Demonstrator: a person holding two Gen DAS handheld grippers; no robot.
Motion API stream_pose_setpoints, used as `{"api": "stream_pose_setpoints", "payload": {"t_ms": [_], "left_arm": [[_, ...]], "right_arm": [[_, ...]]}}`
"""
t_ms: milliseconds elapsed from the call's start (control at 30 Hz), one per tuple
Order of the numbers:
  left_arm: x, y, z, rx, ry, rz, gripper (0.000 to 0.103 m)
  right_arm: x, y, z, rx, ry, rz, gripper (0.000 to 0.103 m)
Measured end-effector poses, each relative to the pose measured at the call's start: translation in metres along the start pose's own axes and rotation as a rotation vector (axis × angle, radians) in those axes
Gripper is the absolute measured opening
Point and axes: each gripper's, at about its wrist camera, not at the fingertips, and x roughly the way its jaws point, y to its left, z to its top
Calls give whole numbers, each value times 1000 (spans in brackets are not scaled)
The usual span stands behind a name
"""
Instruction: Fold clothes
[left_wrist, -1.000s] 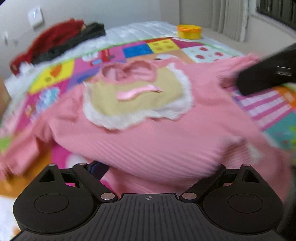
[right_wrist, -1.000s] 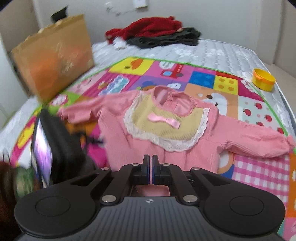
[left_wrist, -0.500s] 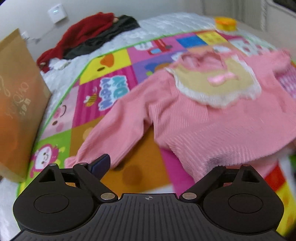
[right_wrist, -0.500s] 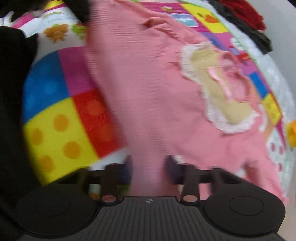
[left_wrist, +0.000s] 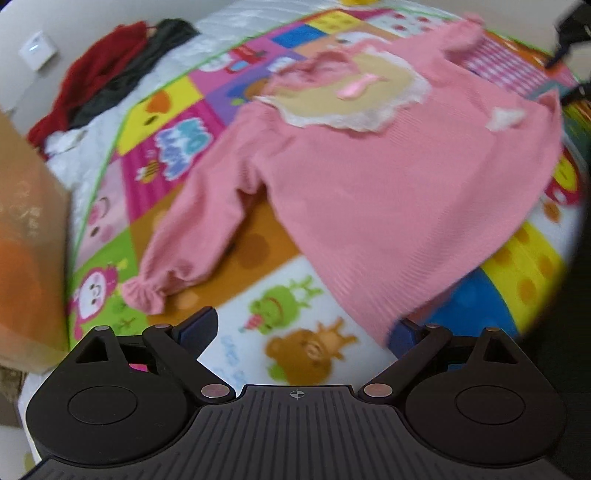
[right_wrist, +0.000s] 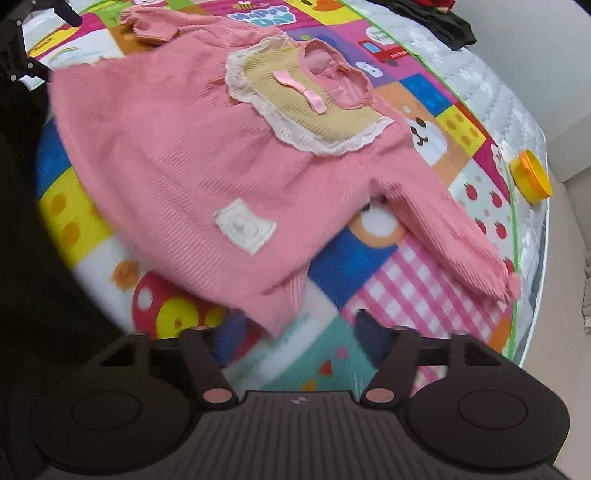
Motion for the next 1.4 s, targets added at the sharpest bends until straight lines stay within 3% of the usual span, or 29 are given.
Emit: {"api": "stream_pose_setpoints", "payload": {"t_ms": [100, 200, 233, 300, 433, 533, 633, 700, 767, 833, 967, 1033, 1067, 1100, 1400], "left_arm": [[-8, -4, -6, 12, 15, -69, 98], [-15, 4, 0, -108, -35, -163, 100], [-15, 6, 6, -162, -61, -192, 101], [-12, 9, 21, -267, -118, -239, 101], [17, 1, 67, -496, -286, -266, 102], [53, 0, 89, -709, -388, -216, 102], [77, 7, 89, -779, -368, -234, 102], [91, 12, 87, -809, -342, -254, 102], [106, 17, 85, -840, -315, -274, 103], [121, 23, 83, -870, -288, -295, 103], [140, 27, 82, -897, -253, -315, 103], [143, 25, 83, -885, -248, -310, 103], [144, 25, 84, -880, -246, -307, 103], [144, 23, 84, -873, -246, -304, 103], [140, 16, 82, -843, -252, -290, 103]], "right_arm": [[-15, -7, -14, 42, -25, 3, 74], [-25, -23, -22, 147, -79, 10, 76], [-23, -31, -19, 219, -114, 16, 77], [-18, -47, -13, 369, -186, 28, 88], [14, -87, -7, 724, -277, 69, 90], [46, -119, -15, 1009, -360, 105, 90], [86, -147, -38, 1343, -467, 89, 77], [118, -161, -55, 1553, -504, 63, 57], [145, -171, -66, 1668, -480, -10, 51], [159, -182, -70, 1681, -499, -46, 49], [162, -207, -46, 1530, -471, -167, 49], [161, -215, -27, 1435, -444, -202, 30], [158, -217, -16, 1390, -434, -205, 9], [156, -219, -5, 1345, -424, -207, 7], [45, -145, 136, 901, -760, 70, 7]]}}
